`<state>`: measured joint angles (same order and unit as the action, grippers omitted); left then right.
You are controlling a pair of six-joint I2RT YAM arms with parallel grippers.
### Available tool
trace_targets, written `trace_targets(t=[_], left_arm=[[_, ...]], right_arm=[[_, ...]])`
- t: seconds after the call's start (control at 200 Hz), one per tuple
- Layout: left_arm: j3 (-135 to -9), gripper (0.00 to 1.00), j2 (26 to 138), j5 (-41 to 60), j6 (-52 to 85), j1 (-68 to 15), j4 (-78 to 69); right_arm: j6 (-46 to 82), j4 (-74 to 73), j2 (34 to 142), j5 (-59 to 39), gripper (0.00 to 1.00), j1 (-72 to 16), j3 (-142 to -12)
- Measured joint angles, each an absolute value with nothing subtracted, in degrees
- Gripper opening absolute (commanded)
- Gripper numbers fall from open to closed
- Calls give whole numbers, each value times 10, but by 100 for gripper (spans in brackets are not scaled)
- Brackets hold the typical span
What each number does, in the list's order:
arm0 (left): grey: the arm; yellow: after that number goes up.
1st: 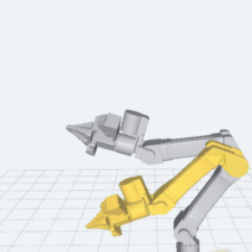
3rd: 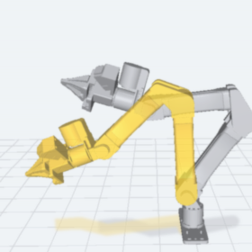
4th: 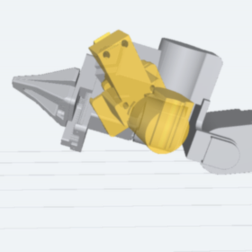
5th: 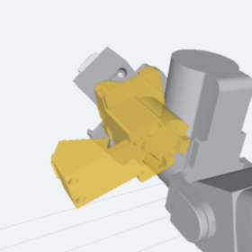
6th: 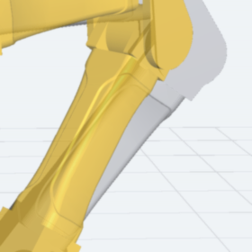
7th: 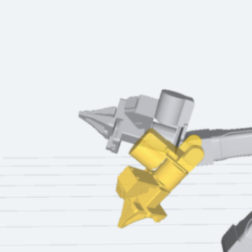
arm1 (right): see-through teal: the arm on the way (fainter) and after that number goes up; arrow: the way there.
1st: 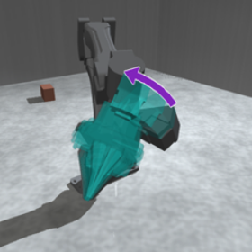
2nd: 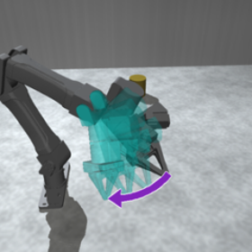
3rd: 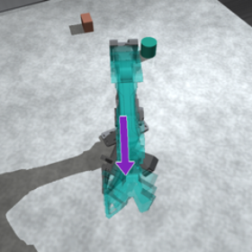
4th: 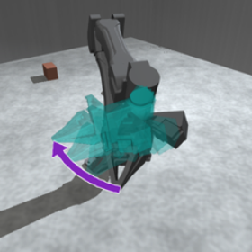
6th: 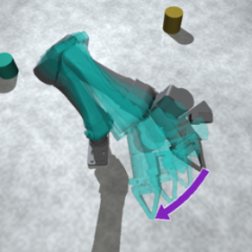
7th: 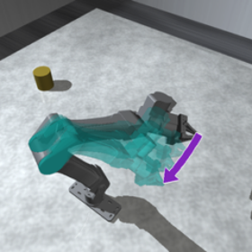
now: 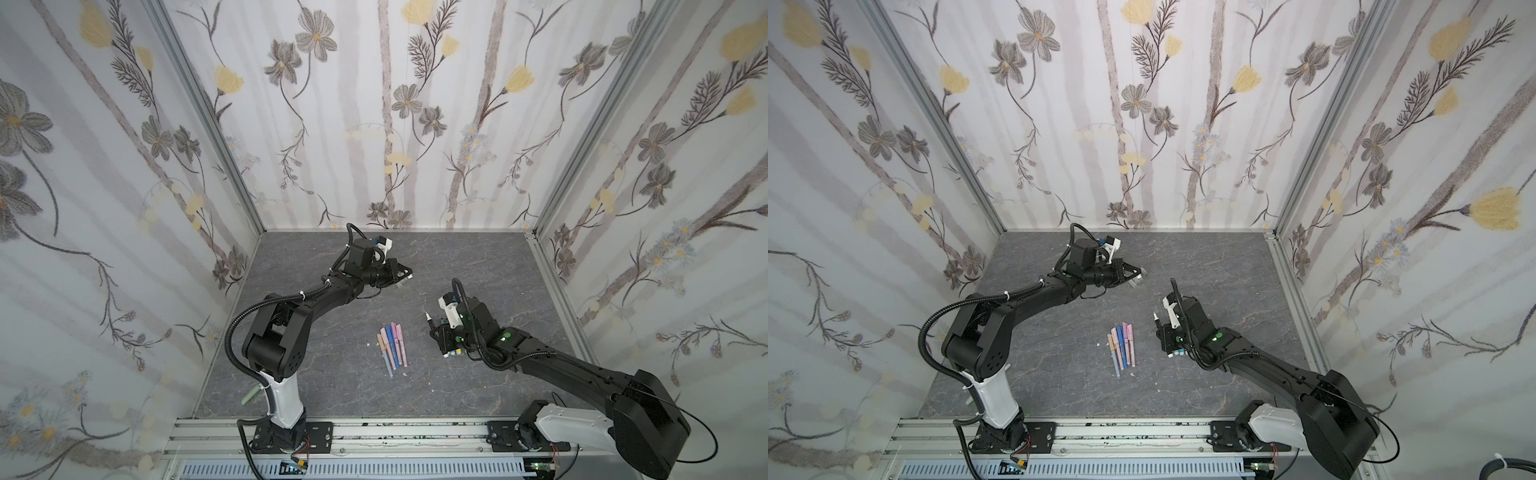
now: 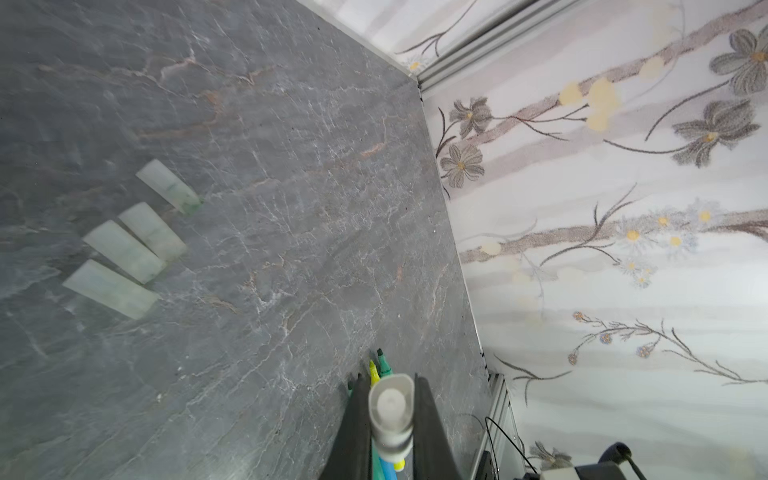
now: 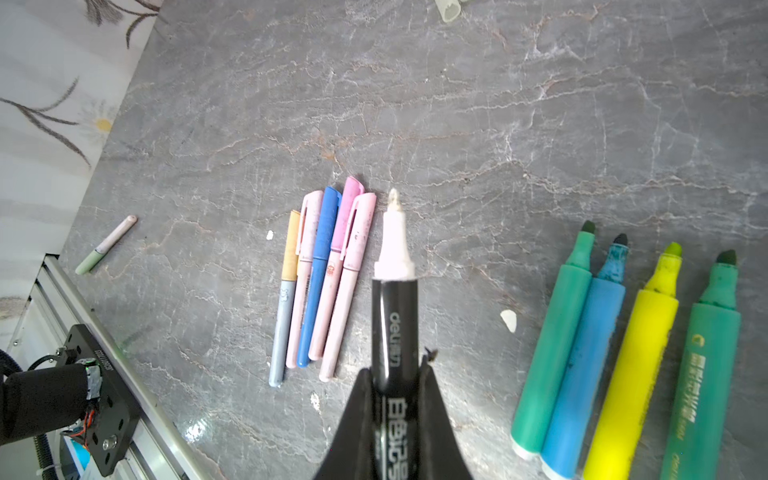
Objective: Open the pen caps
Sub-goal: 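Pull the white cap off with the left gripper while the right gripper lowers the marker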
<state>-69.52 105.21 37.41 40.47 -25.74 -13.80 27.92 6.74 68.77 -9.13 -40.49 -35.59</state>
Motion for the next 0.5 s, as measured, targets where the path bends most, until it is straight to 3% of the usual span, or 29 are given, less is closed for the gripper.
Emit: trace_targets(t=[0.295,0.5], left_arm=[[-632,0,1014,365,404,-210,-143],[-551,0,958,364,391,-176,-142]], right_arm=[[333,93,747,-45,0,-406,-357],[362,143,838,26,0,-418,-433]])
